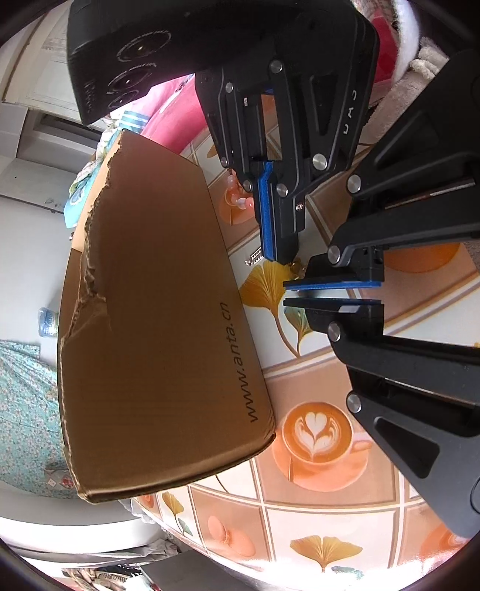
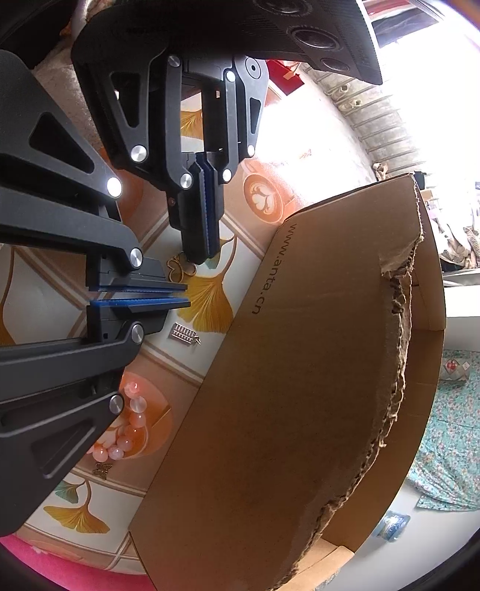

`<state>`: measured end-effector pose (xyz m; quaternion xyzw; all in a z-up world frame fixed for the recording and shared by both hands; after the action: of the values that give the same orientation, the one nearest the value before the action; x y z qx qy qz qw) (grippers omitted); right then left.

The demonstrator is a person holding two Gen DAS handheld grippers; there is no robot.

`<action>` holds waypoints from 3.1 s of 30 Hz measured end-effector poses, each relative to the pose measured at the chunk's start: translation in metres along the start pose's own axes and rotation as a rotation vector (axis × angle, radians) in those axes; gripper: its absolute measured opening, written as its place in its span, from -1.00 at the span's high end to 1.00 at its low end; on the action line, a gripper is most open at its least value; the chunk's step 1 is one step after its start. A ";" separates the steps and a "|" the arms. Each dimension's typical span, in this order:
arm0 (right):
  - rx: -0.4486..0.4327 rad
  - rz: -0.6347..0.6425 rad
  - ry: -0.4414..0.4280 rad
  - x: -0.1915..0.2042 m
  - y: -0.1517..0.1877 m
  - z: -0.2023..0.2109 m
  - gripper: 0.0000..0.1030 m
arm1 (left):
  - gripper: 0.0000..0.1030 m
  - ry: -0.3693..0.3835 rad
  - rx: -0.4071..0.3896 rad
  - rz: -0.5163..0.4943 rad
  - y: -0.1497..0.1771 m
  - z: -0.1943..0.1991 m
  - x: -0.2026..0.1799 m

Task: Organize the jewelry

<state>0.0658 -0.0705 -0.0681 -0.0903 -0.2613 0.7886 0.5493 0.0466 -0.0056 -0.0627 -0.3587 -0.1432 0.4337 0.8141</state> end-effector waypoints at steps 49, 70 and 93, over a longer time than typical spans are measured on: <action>0.032 0.159 -0.110 0.010 -0.007 0.000 0.68 | 0.93 -0.017 -0.036 0.127 0.021 0.019 0.042; 0.133 0.180 -0.080 0.022 -0.014 -0.006 0.78 | 0.93 -0.013 -0.031 0.121 0.020 0.020 0.042; 0.089 0.109 -0.092 0.000 -0.009 0.019 0.78 | 0.93 -0.022 -0.036 0.132 0.024 0.020 0.043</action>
<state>0.0646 -0.0738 -0.0473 -0.0438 -0.2456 0.8316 0.4963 0.0460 0.0468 -0.0693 -0.3773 -0.1362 0.4879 0.7753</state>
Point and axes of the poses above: each gripper's, at about its wrist camera, not at the fingertips, and z roughly against the way its jaws point, x to its left, y to its underside, the point moved 3 cm from there along -z, roughly the way its jaws point, and after that the axes turned 9 degrees about -z, right-handed, at the moved point
